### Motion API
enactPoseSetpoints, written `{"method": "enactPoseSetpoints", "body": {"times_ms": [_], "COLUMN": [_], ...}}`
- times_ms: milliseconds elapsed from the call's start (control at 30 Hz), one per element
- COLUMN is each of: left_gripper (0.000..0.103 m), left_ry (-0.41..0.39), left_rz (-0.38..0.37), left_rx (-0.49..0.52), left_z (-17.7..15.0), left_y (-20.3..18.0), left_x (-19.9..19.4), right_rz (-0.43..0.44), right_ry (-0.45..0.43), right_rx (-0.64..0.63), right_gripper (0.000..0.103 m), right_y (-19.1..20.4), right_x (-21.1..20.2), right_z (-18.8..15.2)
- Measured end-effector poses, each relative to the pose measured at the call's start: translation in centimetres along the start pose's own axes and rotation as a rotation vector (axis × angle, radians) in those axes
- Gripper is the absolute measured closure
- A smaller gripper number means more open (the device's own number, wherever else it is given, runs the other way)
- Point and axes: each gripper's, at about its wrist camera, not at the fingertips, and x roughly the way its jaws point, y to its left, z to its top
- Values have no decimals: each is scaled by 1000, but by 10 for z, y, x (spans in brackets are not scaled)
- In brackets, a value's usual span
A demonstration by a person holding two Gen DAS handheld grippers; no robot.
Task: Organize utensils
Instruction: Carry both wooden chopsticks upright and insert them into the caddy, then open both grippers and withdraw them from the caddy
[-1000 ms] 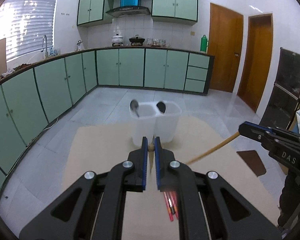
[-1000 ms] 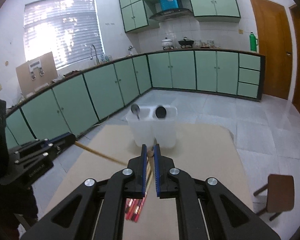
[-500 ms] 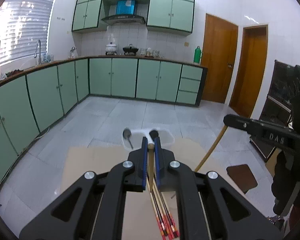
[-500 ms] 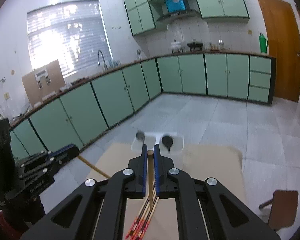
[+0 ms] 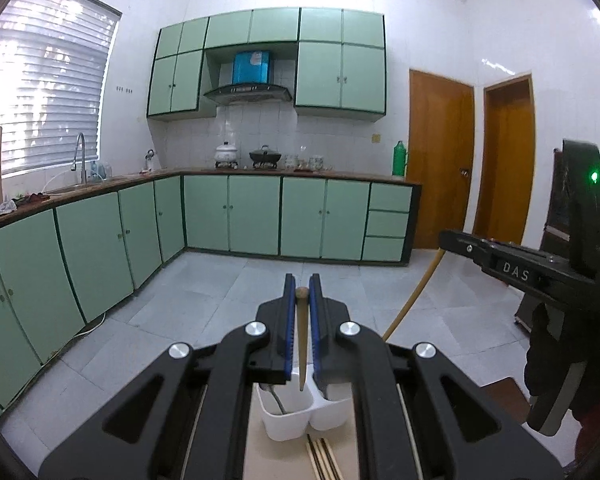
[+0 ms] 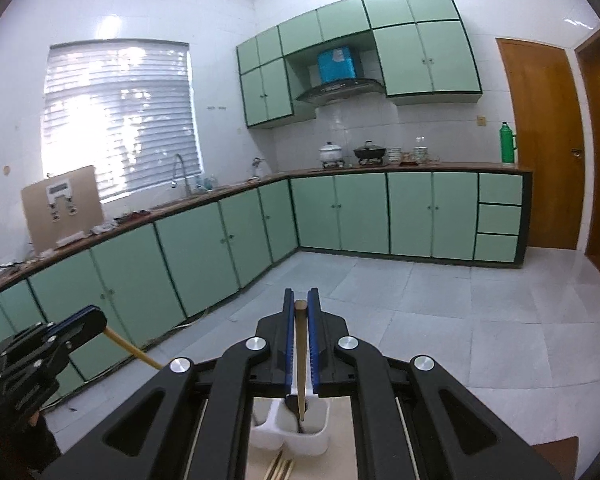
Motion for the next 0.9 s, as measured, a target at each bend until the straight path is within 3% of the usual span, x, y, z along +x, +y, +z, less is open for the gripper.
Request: {"method": "enactPoseSetpoints", "body": {"times_ms": [133, 400, 467, 667, 900], "left_gripper": [97, 94, 80, 64, 49], "left_ry": [58, 146, 140, 118, 128], "left_rz": [18, 26, 31, 30, 54], "left_rx": [-5, -17, -11, -11, -27], "left_z": [-18, -43, -45, -47, -82], "left_y": [4, 14, 15, 20, 23], "left_x": [40, 73, 67, 38, -13], "right_rz": [-27, -13, -17, -50, -72], "right_ry": [53, 154, 156, 113, 93], "right_rx": [-31, -23, -19, 9, 42], "right_gripper": [97, 95, 86, 55, 37], "right_y": [3, -1, -2, -14, -19], "right_x": [31, 56, 51, 15, -44], "right_z": [-15, -45, -47, -55, -97]}}
